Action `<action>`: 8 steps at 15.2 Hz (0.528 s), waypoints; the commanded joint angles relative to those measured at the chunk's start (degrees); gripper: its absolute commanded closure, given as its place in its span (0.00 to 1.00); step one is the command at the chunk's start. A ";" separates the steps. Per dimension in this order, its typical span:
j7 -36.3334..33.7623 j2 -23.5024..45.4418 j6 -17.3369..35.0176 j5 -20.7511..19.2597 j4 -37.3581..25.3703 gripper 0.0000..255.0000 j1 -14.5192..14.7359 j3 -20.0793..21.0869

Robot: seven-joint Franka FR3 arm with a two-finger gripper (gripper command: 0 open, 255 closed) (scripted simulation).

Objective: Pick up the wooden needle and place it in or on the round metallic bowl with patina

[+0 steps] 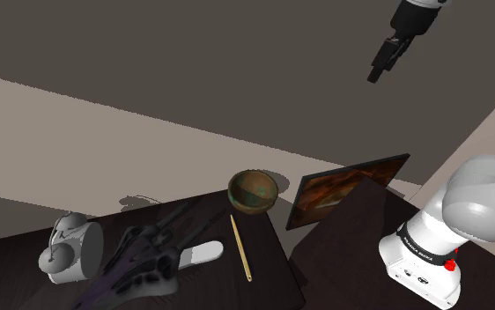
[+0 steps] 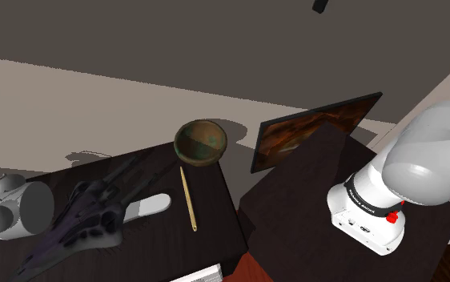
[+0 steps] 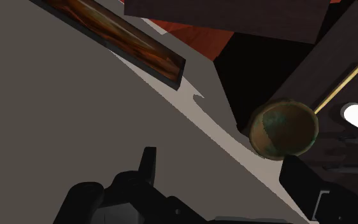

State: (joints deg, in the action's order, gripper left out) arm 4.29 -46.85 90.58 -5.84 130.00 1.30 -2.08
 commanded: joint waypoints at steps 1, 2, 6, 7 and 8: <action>0.00 0.00 0.00 0.00 0.00 0.00 0.00 0.00; -1.35 -0.59 1.14 0.59 1.92 0.00 0.06 0.74; -6.73 -2.26 5.89 3.20 8.99 0.00 0.51 3.89; -8.08 -2.50 7.14 3.91 10.61 0.00 0.68 4.73; -9.42 -2.66 8.41 4.65 12.17 0.00 0.87 5.60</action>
State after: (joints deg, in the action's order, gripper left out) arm -3.69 -48.99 97.22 -1.92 139.79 2.00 2.69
